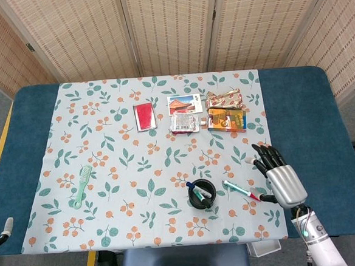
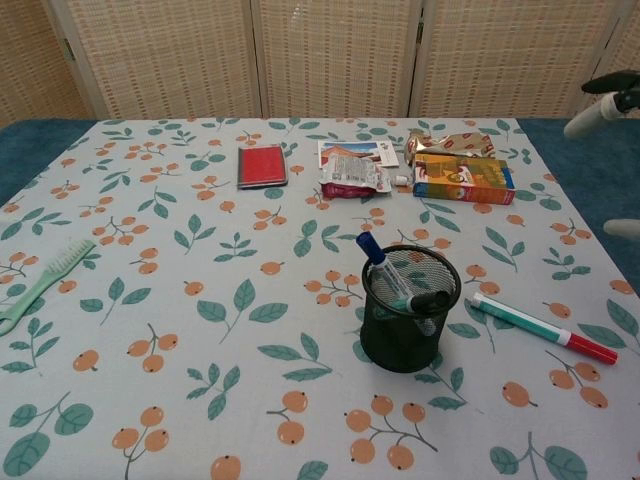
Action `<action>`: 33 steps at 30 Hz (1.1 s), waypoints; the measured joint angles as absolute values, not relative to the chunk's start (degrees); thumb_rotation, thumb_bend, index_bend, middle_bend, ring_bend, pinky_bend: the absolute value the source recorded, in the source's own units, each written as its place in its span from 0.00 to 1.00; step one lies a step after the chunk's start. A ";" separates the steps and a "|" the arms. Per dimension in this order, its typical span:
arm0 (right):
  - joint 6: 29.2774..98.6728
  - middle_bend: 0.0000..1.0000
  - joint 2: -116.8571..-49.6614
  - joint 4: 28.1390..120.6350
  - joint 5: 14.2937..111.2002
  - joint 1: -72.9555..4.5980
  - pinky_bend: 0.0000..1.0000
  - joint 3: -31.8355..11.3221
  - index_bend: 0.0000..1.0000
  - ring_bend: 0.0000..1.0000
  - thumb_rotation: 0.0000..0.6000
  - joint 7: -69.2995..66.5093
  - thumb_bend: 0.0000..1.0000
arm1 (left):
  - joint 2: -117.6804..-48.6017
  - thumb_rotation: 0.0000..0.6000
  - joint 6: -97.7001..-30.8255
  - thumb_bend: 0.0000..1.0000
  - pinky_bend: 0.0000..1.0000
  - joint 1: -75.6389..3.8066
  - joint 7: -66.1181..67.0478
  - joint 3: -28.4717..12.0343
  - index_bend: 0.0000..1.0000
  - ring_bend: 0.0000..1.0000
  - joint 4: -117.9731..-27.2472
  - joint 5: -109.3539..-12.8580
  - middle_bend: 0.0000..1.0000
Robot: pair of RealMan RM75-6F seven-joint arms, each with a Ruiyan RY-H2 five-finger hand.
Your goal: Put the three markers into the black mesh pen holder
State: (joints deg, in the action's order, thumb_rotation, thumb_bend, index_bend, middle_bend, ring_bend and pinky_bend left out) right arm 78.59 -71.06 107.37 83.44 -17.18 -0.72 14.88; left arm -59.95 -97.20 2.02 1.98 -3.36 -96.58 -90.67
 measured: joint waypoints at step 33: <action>72.93 0.00 -90.56 94.25 69.02 -17.16 0.00 -2.68 0.21 0.00 1.00 30.24 0.28 | -57.86 1.00 -98.08 0.40 0.26 2.31 -4.26 -3.15 0.03 0.04 -95.57 -91.42 0.16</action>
